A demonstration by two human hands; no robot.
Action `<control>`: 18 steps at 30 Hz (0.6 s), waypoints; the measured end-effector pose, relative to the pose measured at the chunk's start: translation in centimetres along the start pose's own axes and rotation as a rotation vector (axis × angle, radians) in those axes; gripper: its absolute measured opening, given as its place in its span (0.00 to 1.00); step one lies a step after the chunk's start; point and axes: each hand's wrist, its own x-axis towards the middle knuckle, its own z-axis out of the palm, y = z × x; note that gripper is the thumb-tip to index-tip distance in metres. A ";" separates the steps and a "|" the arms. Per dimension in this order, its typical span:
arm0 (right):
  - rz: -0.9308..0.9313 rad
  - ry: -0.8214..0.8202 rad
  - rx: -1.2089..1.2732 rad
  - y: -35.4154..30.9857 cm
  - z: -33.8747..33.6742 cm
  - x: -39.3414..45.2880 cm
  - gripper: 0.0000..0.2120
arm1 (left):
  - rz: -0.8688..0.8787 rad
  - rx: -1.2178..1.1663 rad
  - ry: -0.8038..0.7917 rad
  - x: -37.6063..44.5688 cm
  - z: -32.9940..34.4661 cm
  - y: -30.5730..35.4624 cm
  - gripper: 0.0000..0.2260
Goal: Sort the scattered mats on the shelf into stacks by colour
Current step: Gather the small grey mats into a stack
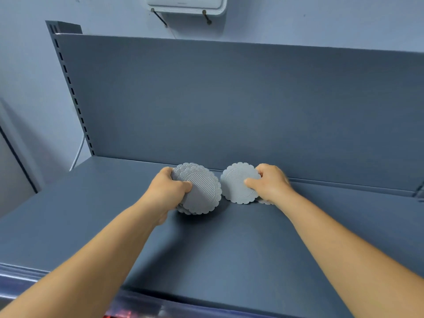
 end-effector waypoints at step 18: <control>0.138 0.098 0.481 3.1 -1.6 -2.3 0.27 | 0.009 -0.078 -0.191 -0.5 2.9 0.8 0.13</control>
